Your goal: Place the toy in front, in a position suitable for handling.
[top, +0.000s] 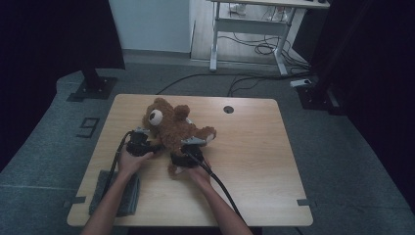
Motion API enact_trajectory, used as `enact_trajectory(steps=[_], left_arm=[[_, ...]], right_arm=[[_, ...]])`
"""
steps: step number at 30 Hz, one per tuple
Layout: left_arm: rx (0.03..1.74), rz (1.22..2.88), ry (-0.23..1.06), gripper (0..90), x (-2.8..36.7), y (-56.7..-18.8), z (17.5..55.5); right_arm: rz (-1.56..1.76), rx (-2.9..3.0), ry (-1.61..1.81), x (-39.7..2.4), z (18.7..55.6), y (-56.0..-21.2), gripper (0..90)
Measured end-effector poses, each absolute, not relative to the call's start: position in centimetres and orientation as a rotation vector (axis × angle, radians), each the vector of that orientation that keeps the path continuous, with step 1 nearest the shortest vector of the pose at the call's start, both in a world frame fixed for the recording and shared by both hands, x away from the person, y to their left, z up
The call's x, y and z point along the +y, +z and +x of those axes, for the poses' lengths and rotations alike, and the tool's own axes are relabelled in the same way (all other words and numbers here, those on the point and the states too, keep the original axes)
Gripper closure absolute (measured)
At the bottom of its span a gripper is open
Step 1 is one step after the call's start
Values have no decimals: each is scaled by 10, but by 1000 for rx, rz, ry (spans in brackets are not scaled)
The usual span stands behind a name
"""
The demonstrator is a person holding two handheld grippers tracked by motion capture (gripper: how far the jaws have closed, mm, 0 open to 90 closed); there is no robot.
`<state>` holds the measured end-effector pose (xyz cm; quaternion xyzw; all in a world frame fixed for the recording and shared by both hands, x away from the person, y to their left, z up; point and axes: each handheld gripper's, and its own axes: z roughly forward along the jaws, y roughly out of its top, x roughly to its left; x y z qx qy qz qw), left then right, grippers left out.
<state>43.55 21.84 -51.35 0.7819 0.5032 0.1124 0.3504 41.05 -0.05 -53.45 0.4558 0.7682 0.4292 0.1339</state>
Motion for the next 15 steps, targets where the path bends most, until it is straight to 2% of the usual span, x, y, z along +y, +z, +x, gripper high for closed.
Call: enact_trajectory(steps=[3, 6, 9, 11, 12, 15], left_arm=[[1294, 2019, 276, 668, 218, -514, 436], [1284, 2015, 267, 712, 218, -514, 436], [1273, 2020, 267, 737, 217, -514, 436], [1269, 2017, 263, 747, 216, -513, 436], [1267, 2010, 259, 754, 217, -512, 436], [1268, 1983, 240, 756, 219, -510, 436]], right_arm=[[1346, 2241, 1244, -3, 414, -534, 359], [1359, 2231, 1246, -1, 414, -531, 252], [1344, 2235, 1224, 6, 414, -531, 198], [1342, 2240, 1200, 8, 416, -533, 200], [1340, 2243, 1149, 11, 419, -537, 251], [1341, 2257, 1102, 11, 422, -541, 296]])
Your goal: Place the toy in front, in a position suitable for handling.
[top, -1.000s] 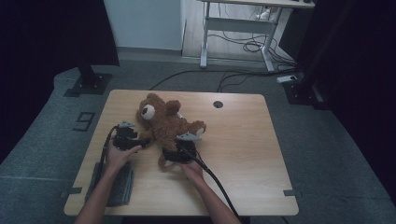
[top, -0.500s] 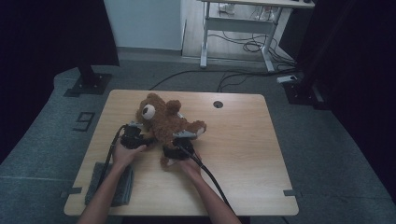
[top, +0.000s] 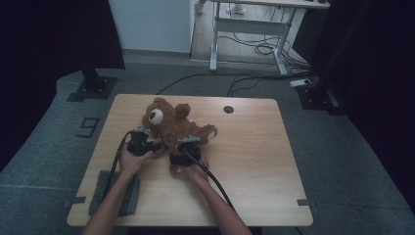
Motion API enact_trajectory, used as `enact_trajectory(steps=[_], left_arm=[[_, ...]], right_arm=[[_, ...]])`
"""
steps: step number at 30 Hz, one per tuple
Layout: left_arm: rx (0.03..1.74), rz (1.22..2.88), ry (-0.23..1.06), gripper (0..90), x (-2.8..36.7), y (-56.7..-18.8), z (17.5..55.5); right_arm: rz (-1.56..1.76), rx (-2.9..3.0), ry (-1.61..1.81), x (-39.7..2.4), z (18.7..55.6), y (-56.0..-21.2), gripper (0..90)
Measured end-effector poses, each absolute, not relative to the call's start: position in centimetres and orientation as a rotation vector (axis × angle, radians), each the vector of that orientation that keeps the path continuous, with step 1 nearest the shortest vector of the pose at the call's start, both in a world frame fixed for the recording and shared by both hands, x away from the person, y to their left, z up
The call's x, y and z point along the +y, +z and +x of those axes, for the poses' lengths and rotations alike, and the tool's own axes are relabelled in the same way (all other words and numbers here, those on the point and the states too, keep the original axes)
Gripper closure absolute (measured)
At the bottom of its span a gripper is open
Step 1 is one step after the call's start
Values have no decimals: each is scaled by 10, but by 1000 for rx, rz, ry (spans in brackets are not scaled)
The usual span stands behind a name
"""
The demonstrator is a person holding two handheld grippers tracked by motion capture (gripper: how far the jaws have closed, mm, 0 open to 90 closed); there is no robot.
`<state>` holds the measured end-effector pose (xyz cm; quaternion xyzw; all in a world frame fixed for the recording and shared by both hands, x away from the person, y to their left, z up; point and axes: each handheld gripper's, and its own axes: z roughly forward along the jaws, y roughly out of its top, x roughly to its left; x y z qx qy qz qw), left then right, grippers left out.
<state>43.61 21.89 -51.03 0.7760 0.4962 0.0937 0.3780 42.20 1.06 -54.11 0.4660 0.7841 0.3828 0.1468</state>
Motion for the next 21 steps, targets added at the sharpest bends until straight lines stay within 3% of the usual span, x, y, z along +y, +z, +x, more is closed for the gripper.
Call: enact_trajectory(steps=[4, 6, 10, 21], left_arm=[[1247, 1924, 225, 760, 223, -503, 434], [1232, 1893, 221, 767, 224, -499, 433], [1196, 1839, 226, 780, 225, -492, 433], [1083, 1815, 285, 792, 207, -461, 426]], right_arm=[[1345, 2261, 1134, 1, 430, -541, 576], [1328, 2242, 1135, -3, 432, -539, 647], [1282, 2177, 1155, -11, 433, -534, 693], [1276, 2029, 1280, -40, 433, -514, 709]])
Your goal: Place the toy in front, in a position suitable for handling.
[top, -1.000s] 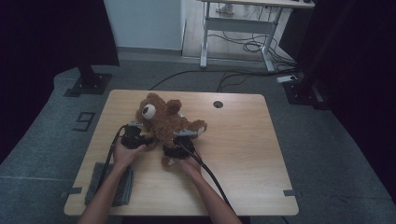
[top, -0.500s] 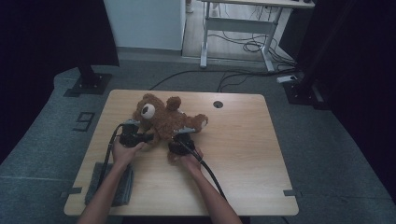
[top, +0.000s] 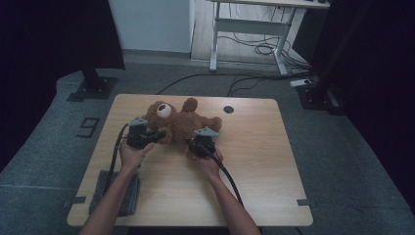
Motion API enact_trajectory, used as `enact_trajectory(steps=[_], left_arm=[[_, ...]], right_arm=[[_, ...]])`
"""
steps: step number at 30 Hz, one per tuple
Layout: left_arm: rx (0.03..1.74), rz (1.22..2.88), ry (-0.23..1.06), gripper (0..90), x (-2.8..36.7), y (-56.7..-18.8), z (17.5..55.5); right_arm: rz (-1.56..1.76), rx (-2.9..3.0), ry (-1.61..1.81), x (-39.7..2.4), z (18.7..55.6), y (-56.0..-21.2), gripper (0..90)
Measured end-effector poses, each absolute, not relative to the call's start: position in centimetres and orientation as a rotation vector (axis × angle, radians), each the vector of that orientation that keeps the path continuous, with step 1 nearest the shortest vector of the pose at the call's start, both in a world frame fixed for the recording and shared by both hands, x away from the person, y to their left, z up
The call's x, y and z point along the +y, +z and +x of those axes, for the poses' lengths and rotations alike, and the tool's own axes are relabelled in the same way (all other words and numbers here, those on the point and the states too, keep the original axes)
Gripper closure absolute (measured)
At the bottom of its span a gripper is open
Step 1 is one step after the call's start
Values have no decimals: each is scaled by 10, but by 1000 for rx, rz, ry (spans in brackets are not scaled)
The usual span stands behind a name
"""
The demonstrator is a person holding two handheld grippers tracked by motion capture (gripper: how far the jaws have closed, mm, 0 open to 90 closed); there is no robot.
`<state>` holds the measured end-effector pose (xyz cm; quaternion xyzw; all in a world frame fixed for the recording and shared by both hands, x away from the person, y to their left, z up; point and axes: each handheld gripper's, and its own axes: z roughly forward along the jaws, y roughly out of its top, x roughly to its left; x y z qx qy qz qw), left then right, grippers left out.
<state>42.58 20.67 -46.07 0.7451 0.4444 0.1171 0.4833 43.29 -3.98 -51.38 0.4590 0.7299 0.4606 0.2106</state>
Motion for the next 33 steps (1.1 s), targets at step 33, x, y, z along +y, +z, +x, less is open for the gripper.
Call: enact_trajectory(steps=[33], left_arm=[[876, 1835, 275, 791, 152, -430, 377]], right_arm=[[1121, 2003, 1328, -138, 396, -479, 704]])
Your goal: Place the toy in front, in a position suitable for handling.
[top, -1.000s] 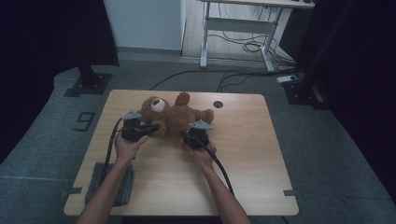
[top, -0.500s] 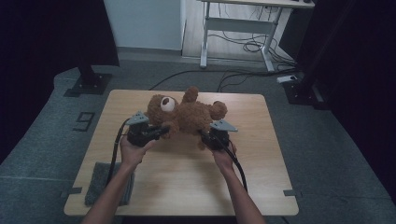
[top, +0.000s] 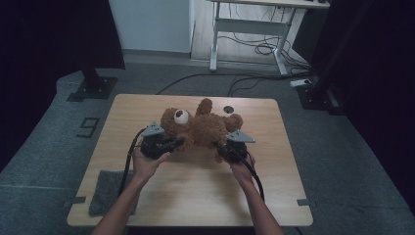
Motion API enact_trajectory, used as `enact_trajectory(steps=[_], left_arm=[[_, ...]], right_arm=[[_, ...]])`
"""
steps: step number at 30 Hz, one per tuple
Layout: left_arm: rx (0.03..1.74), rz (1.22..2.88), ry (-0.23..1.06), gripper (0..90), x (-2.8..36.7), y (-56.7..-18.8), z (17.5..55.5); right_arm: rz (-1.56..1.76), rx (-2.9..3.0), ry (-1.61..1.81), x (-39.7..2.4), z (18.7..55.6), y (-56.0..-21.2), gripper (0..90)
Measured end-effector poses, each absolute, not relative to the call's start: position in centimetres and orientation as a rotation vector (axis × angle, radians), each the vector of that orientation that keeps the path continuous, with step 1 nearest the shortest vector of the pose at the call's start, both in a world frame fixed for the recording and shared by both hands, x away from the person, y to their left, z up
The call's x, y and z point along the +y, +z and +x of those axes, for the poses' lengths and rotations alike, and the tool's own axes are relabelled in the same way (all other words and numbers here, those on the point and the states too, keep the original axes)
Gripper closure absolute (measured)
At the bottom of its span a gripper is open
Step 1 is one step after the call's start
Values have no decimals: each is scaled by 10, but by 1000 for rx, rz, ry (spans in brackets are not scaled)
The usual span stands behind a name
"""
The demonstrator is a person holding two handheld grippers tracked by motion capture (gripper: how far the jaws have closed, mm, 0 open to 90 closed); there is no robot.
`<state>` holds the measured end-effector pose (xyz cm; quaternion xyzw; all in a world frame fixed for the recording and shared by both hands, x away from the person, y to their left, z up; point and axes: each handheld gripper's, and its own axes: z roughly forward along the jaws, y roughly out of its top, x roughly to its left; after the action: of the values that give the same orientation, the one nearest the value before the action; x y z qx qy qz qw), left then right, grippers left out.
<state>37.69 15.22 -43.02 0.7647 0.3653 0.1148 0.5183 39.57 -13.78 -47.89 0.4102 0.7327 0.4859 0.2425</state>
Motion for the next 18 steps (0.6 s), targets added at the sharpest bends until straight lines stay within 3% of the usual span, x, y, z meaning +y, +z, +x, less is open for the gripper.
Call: enact_trajectory(steps=[18], left_arm=[[851, 1845, 209, 790, 148, -454, 349]], right_arm=[[1019, 2101, 1284, -153, 377, -488, 702]])
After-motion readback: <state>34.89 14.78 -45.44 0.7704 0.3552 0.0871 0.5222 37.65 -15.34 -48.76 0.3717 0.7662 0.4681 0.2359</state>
